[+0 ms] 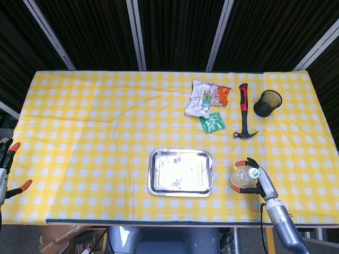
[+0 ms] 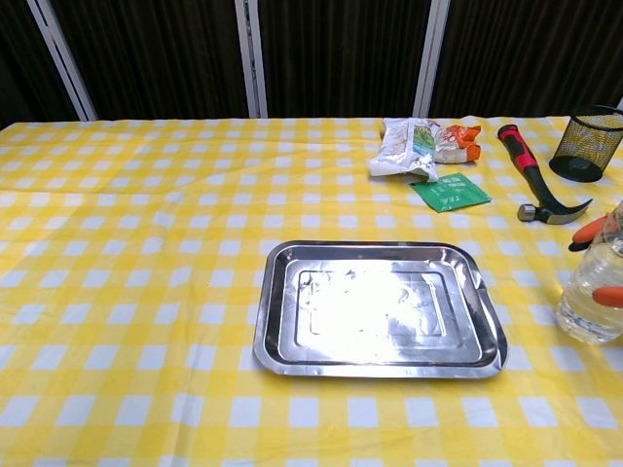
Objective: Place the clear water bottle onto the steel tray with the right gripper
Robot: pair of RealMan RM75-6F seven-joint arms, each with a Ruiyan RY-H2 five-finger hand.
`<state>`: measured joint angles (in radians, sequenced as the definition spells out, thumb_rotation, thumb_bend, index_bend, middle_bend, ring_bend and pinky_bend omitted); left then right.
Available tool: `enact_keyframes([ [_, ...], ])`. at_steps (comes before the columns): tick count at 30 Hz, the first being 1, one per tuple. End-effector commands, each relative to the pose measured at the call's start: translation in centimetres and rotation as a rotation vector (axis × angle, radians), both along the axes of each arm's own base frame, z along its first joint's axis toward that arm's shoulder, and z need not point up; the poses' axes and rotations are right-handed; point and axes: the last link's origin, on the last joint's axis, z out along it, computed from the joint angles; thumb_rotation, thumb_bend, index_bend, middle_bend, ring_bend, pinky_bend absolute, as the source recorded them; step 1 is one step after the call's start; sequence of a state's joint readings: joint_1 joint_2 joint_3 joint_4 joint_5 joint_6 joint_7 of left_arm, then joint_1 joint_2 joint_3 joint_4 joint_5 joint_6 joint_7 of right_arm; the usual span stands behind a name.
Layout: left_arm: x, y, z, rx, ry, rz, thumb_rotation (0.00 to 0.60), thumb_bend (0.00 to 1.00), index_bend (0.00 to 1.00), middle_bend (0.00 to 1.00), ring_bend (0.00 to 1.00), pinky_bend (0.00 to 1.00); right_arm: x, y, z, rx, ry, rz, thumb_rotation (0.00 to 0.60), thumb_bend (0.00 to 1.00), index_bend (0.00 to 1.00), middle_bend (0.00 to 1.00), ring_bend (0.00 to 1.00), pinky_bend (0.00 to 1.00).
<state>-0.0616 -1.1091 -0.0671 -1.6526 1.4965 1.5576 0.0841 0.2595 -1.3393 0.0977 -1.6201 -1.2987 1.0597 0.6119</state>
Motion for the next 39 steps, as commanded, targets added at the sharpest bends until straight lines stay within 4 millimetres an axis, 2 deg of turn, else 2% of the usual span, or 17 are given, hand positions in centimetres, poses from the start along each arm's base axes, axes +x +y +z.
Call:
enact_keyframes([
  [1, 0.0, 0.0, 0.0, 0.000, 0.000, 0.001, 0.600, 0.19, 0.04, 0.00, 0.00, 0.00, -0.2, 0.1, -0.5, 0.012, 0.005, -0.011, 0.600, 0.14, 0.40, 0.32, 0.09, 0.00],
  [5, 0.0, 0.0, -0.1, -0.004, 0.000, 0.001, 0.600, 0.19, 0.04, 0.00, 0.00, 0.00, -0.4, -0.1, -0.9, -0.002, -0.003, -0.032, 0.600, 0.29, 0.54, 0.44, 0.17, 0.00],
  [8, 0.0, 0.0, -0.1, -0.006, -0.001, 0.000, 0.600, 0.19, 0.04, 0.00, 0.00, 0.00, -0.5, -0.3, -0.9, -0.035, -0.032, -0.060, 0.600, 0.44, 0.71, 0.54, 0.24, 0.00],
  [10, 0.0, 0.0, -0.1, -0.007, 0.000, -0.001, 0.600, 0.19, 0.04, 0.00, 0.00, 0.00, -0.4, -0.5, -0.7, -0.063, -0.048, -0.073, 0.600, 0.49, 0.76, 0.57, 0.26, 0.00],
  [16, 0.1, 0.0, -0.2, -0.011, -0.002, -0.002, 0.600, 0.19, 0.04, 0.00, 0.00, 0.00, 0.3, -0.7, -0.1, -0.087, -0.079, -0.072, 0.600, 0.64, 0.79, 0.60, 0.27, 0.00],
  [23, 0.1, -0.2, 0.0, -0.007, -0.009, -0.002, 0.600, 0.19, 0.04, 0.00, 0.00, 0.00, 2.2, -0.6, 0.8, -0.080, -0.088, -0.029, 0.600, 0.73, 0.79, 0.60, 0.27, 0.00],
  [31, 0.1, -0.2, 0.3, -0.002, -0.021, -0.006, 0.600, 0.19, 0.04, 0.00, 0.00, 0.00, 6.1, -0.5, 1.2, -0.025, -0.078, 0.022, 0.600, 0.75, 0.79, 0.60, 0.27, 0.00],
  [39, 0.0, -0.4, 0.8, 0.011, -0.033, -0.013, 0.600, 0.19, 0.04, 0.00, 0.00, 0.00, 10.0, -0.7, -0.5, 0.044, -0.067, 0.053, 0.600, 0.75, 0.79, 0.60, 0.27, 0.00],
])
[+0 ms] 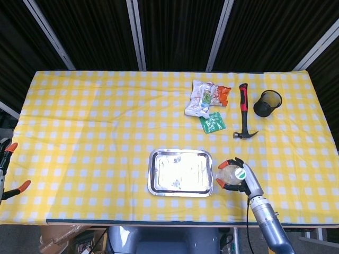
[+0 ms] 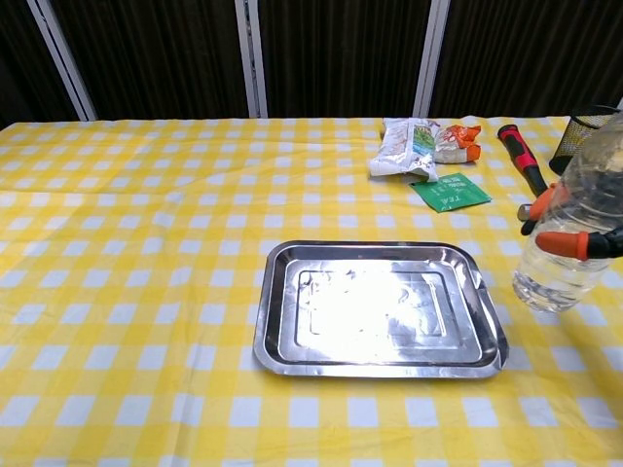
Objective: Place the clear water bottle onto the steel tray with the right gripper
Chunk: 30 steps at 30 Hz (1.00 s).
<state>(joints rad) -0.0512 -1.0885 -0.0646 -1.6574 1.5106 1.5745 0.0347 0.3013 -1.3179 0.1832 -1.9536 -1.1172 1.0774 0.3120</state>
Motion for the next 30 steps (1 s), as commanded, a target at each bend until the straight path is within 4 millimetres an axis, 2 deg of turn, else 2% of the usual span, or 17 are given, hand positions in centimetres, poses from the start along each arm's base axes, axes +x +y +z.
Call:
enact_keyframes([
  [1, 0.0, 0.0, 0.2, 0.005, -0.003, -0.001, 0.600, 0.19, 0.04, 0.00, 0.00, 0.00, 2.4, -0.2, -1.2, 0.040, -0.006, 0.019, 0.600, 0.75, 0.79, 0.60, 0.27, 0.00],
  [8, -0.2, 0.0, 0.4, 0.006, -0.009, 0.003, 0.600, 0.19, 0.04, 0.00, 0.00, 0.00, 4.2, -0.2, -2.9, 0.084, -0.010, 0.017, 0.600, 0.75, 0.79, 0.60, 0.27, 0.00],
  [14, -0.3, 0.1, 0.5, 0.008, -0.011, 0.007, 0.600, 0.19, 0.04, 0.00, 0.00, 0.00, 4.4, -0.3, -2.2, 0.080, 0.026, 0.014, 0.600, 0.77, 0.79, 0.60, 0.27, 0.00],
  [20, -0.3, 0.2, 0.3, -0.001, -0.008, 0.008, 0.600, 0.19, 0.04, 0.00, 0.00, 0.00, 6.3, -0.4, 1.1, 0.048, 0.062, 0.022, 0.600, 0.79, 0.79, 0.60, 0.27, 0.00],
  [24, -0.3, 0.0, 0.5, 0.007, -0.015, 0.006, 0.600, 0.19, 0.04, 0.00, 0.00, 0.00, 8.3, -1.0, 4.8, 0.019, 0.109, 0.038, 0.600, 0.81, 0.79, 0.60, 0.27, 0.00],
  [30, -0.3, 0.0, 0.6, 0.009, -0.021, 0.006, 0.600, 0.19, 0.04, 0.00, 0.00, 0.00, 10.3, -4.2, 8.8, -0.065, 0.091, 0.083, 0.600, 0.82, 0.79, 0.60, 0.27, 0.00],
])
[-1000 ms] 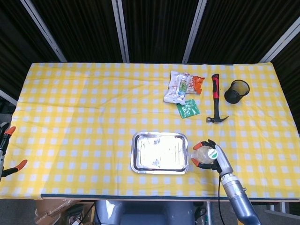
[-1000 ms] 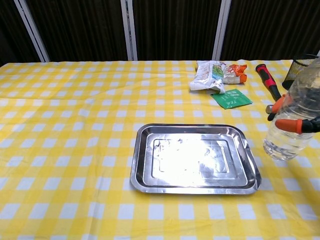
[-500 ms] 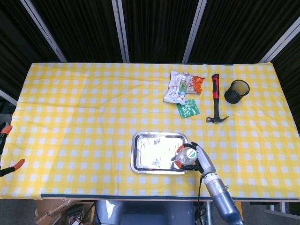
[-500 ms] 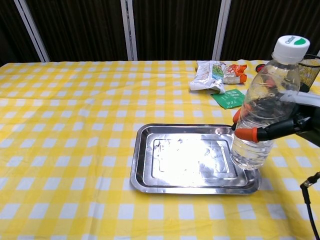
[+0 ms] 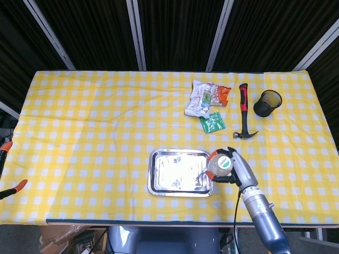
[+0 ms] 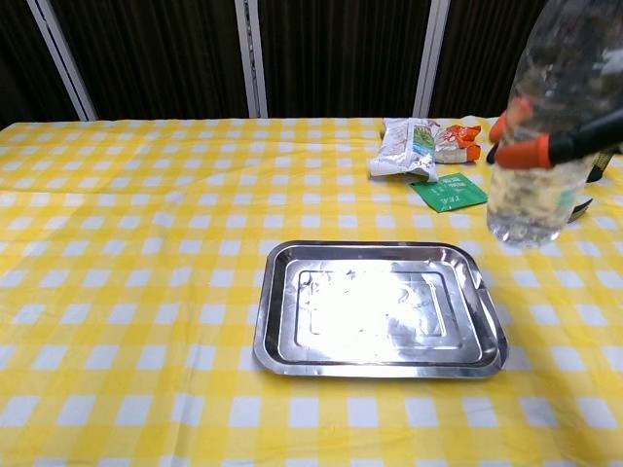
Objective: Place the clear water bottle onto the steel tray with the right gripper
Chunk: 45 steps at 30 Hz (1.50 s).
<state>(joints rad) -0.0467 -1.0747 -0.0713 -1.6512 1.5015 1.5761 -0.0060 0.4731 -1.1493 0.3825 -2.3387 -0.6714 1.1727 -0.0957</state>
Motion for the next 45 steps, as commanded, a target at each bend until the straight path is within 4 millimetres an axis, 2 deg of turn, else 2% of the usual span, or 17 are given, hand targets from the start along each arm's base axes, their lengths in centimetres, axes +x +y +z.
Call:
enact_keyframes([
  [1, 0.0, 0.0, 0.0, -0.003, 0.001, 0.000, 0.600, 0.19, 0.04, 0.00, 0.00, 0.00, 2.2, -2.2, 3.3, -0.061, -0.010, 0.058, 0.600, 0.82, 0.79, 0.60, 0.27, 0.00],
  [7, 0.0, -0.1, 0.1, 0.001, -0.003, -0.001, 0.600, 0.19, 0.04, 0.00, 0.00, 0.00, 3.2, -3.7, 6.3, -0.035, -0.008, 0.052, 0.600, 0.82, 0.79, 0.60, 0.27, 0.00],
  [11, 0.0, -0.1, 0.2, 0.005, -0.005, 0.000, 0.600, 0.19, 0.04, 0.00, 0.00, 0.00, 2.3, -3.3, 6.1, 0.035, 0.007, 0.013, 0.600, 0.82, 0.79, 0.60, 0.27, 0.00],
  [14, 0.0, -0.1, 0.1, 0.000, -0.003, -0.001, 0.600, 0.19, 0.04, 0.00, 0.00, 0.00, 1.5, -2.6, 4.8, 0.102, -0.007, -0.023, 0.600, 0.82, 0.79, 0.60, 0.27, 0.00],
  [18, 0.1, -0.1, 0.1, 0.001, -0.003, -0.004, 0.600, 0.19, 0.04, 0.00, 0.00, 0.00, 0.6, -1.3, 2.2, 0.186, -0.024, -0.059, 0.600, 0.82, 0.79, 0.60, 0.27, 0.00],
  [23, 0.0, -0.1, 0.1, 0.004, -0.001, 0.000, 0.600, 0.19, 0.04, 0.00, 0.00, 0.00, -0.4, 0.7, -2.3, 0.265, -0.076, -0.101, 0.600, 0.82, 0.79, 0.60, 0.27, 0.00],
  [26, 0.0, 0.0, 0.1, 0.003, 0.002, 0.001, 0.600, 0.19, 0.04, 0.00, 0.00, 0.00, -1.8, 1.5, -5.1, 0.309, -0.111, -0.138, 0.600, 0.82, 0.79, 0.60, 0.27, 0.00],
  [30, 0.0, 0.0, 0.1, 0.005, 0.002, 0.001, 0.600, 0.19, 0.04, 0.00, 0.00, 0.00, -3.2, 1.7, -6.6, 0.308, -0.116, -0.148, 0.600, 0.82, 0.79, 0.60, 0.27, 0.00],
  [35, -0.1, 0.0, 0.0, 0.004, 0.003, 0.003, 0.600, 0.19, 0.04, 0.00, 0.00, 0.00, -3.1, 1.5, -4.9, 0.250, -0.111, -0.114, 0.600, 0.82, 0.79, 0.61, 0.27, 0.00],
  [42, 0.0, 0.0, -0.1, 0.001, 0.005, 0.001, 0.600, 0.19, 0.04, 0.00, 0.00, 0.00, -1.8, 1.3, 0.6, 0.134, -0.077, -0.073, 0.600, 0.82, 0.79, 0.61, 0.28, 0.00],
  [45, 0.0, 0.0, 0.0, 0.004, 0.000, 0.003, 0.600, 0.19, 0.04, 0.00, 0.00, 0.00, -1.6, 0.2, 3.3, 0.082, -0.034, -0.032, 0.600, 0.82, 0.79, 0.61, 0.28, 0.00],
])
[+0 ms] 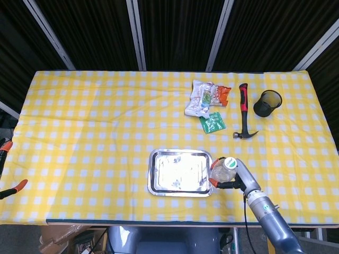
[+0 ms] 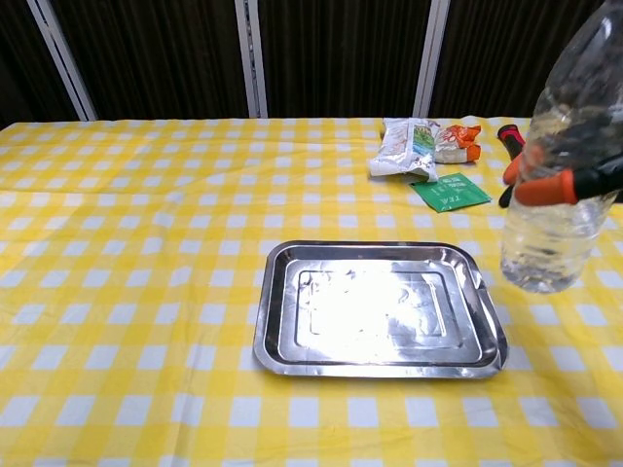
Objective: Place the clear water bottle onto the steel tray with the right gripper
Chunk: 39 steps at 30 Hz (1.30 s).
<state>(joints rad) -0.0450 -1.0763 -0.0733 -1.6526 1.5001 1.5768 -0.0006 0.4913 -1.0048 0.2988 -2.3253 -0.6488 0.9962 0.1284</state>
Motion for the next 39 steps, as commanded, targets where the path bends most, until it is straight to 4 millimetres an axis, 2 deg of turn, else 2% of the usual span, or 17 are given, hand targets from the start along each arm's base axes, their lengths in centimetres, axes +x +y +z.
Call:
enact_keyframes([
  [1, 0.0, 0.0, 0.1, 0.003, -0.003, 0.001, 0.600, 0.19, 0.04, 0.00, 0.00, 0.00, 0.7, -1.1, 4.0, -0.080, 0.037, 0.055, 0.600, 0.82, 0.79, 0.61, 0.28, 0.00],
  [4, -0.1, 0.0, 0.1, 0.003, -0.003, 0.004, 0.600, 0.19, 0.04, 0.00, 0.00, 0.00, 1.7, -2.2, 7.5, -0.149, 0.054, 0.109, 0.600, 0.82, 0.79, 0.61, 0.28, 0.00],
  [7, 0.0, 0.0, 0.0, -0.001, -0.001, 0.003, 0.600, 0.19, 0.04, 0.00, 0.00, 0.00, 2.7, -2.7, 9.9, -0.171, 0.070, 0.153, 0.600, 0.82, 0.79, 0.61, 0.28, 0.00],
  [10, 0.0, 0.0, 0.0, 0.001, -0.001, 0.002, 0.600, 0.19, 0.04, 0.00, 0.00, 0.00, 3.3, -2.7, 11.5, -0.158, 0.094, 0.182, 0.600, 0.82, 0.79, 0.61, 0.27, 0.00],
  [13, 0.0, 0.0, 0.0, 0.002, -0.002, 0.003, 0.600, 0.19, 0.04, 0.00, 0.00, 0.00, 2.9, -2.2, 11.6, -0.107, 0.121, 0.172, 0.600, 0.82, 0.79, 0.61, 0.27, 0.00],
  [19, -0.1, -0.1, 0.2, 0.009, -0.006, 0.002, 0.600, 0.19, 0.04, 0.00, 0.00, 0.00, 1.3, -1.1, 8.7, 0.004, 0.082, 0.104, 0.600, 0.82, 0.79, 0.61, 0.28, 0.00],
  [26, -0.1, 0.0, 0.1, 0.004, 0.000, 0.001, 0.600, 0.19, 0.04, 0.00, 0.00, 0.00, -0.1, 0.3, 2.9, 0.093, 0.015, 0.012, 0.600, 0.82, 0.79, 0.61, 0.28, 0.00],
  [32, -0.1, 0.1, 0.1, 0.006, 0.002, 0.004, 0.600, 0.19, 0.04, 0.00, 0.00, 0.00, -1.7, 0.6, -1.5, 0.116, -0.039, -0.063, 0.600, 0.82, 0.79, 0.61, 0.28, 0.00],
  [35, -0.1, 0.1, 0.0, 0.005, 0.005, 0.004, 0.600, 0.19, 0.04, 0.00, 0.00, 0.00, -1.9, 0.6, -2.4, 0.106, -0.075, -0.063, 0.600, 0.82, 0.79, 0.61, 0.28, 0.00],
  [39, 0.0, 0.0, 0.0, 0.007, 0.004, 0.001, 0.600, 0.19, 0.04, 0.00, 0.00, 0.00, -1.6, 0.3, -2.4, 0.061, -0.063, -0.013, 0.600, 0.82, 0.79, 0.61, 0.28, 0.00],
])
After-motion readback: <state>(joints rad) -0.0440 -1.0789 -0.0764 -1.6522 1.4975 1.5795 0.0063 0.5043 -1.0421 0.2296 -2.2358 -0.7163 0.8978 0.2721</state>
